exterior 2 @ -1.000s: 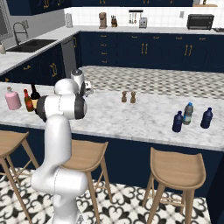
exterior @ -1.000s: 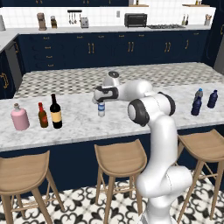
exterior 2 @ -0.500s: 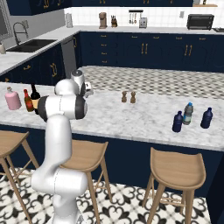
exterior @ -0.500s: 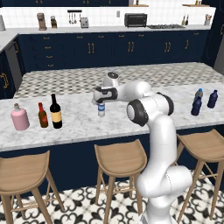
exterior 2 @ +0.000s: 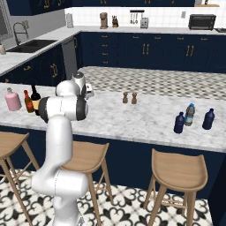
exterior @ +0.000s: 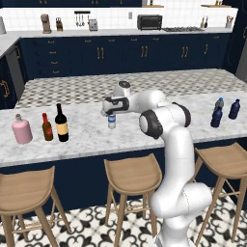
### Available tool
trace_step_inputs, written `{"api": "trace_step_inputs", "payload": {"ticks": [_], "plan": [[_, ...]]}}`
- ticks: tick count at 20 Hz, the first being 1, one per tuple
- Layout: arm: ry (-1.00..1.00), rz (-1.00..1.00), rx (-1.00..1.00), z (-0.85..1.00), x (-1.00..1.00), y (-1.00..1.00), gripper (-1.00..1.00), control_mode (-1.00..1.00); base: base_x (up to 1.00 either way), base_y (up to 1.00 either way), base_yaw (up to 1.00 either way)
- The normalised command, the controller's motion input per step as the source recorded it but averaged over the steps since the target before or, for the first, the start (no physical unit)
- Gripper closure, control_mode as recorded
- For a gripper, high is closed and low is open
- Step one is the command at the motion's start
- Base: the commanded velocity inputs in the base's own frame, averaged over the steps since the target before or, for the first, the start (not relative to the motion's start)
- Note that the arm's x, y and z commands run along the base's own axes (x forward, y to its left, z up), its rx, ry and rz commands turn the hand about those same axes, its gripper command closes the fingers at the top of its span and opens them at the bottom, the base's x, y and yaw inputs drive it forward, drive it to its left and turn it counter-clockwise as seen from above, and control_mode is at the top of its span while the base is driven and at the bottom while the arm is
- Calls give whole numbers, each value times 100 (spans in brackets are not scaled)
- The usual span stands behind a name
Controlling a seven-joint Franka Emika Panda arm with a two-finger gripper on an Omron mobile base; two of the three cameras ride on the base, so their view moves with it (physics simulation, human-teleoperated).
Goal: Move the plastic bottles in the middle to the plastics group, and the glass bottles in the middle to the glass group.
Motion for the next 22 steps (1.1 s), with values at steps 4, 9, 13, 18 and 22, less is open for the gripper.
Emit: {"api": "trace_step_inputs", "payload": {"ticks": [4,9,13,18,22], "plan": [[0,0,12,-8,0,0,-100,-100,0,0,0],[0,0,2,0,0,0,100,-100,0,0,0],[0,0,0,0,0,0,100,-100,0,0,0],[0,0,0,1,0,-5,100,-100,0,0,0],[0,-6,0,20,-5,-30,100,-100,0,0,0]]}}
